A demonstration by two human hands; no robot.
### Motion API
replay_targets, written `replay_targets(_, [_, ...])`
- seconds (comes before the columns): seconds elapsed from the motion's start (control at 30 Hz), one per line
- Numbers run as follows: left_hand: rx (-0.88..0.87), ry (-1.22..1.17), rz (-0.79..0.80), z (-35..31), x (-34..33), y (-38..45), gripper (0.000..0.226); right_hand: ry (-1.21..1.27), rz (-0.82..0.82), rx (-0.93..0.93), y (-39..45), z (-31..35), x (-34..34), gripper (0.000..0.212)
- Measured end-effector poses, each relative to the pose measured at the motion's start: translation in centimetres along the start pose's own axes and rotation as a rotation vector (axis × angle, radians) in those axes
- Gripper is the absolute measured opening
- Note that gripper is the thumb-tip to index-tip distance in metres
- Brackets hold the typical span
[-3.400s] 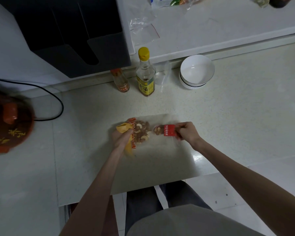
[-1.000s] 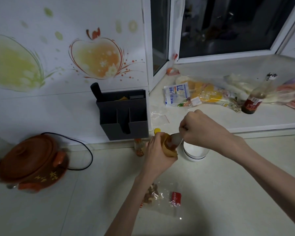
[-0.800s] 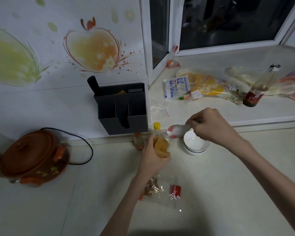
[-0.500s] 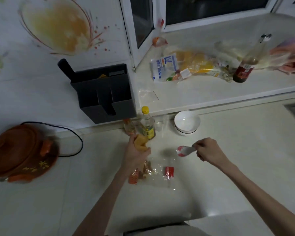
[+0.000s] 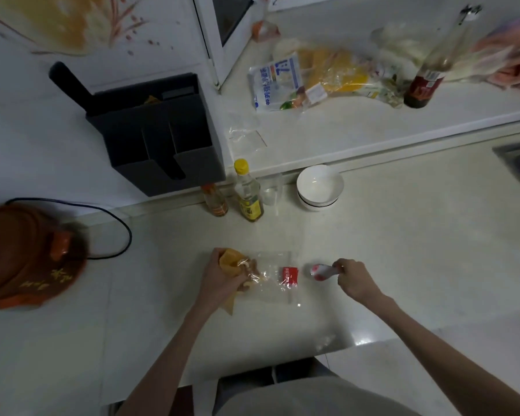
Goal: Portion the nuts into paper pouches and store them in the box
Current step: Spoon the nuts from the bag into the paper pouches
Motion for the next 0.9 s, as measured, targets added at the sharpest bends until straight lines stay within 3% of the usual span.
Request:
replay_targets(0.17, [0.103,0.058,-0.096,3.9,2.2,-0.2,0.046,-0.088,0.014,0.009,1.2,1.1,-2.3,0.037])
replay_targets(0.4, [0.144,-0.036,-0.041,6.2,1.3,1.3,0.035,-0.041,0.029,0.102,3.3,3.6,-4.5,0.038])
replay_targets(0.53, [0.192,-0.055,-0.011,7.9,1.1,2.5,0.038,-0.004,0.104,0.178,4.2,5.7,-6.2,0.024])
replay_targets(0.67, [0.219,-0.048,-0.03,9.0,1.9,3.1,0.038,-0.024,0.151,0.306,4.6,8.2,-7.1,0.046])
replay_targets(0.77, [0.221,-0.071,-0.023,8.9,2.2,3.3,0.037,-0.023,0.172,0.346,5.1,9.6,-7.6,0.05])
replay_targets(0.9, [0.175,-0.113,-0.045,7.9,2.7,3.2,0.029,0.038,0.157,0.319,6.2,10.4,-8.4,0.028])
Point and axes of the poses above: each hand's wrist, its own y-axis towards the middle knuckle, its own x-axis out of the back of the hand, z = x × y, the point moved 10 cm from there along y, towards the middle knuckle, and after that the axes turned 14 degrees about z, right-handed, at the moved point
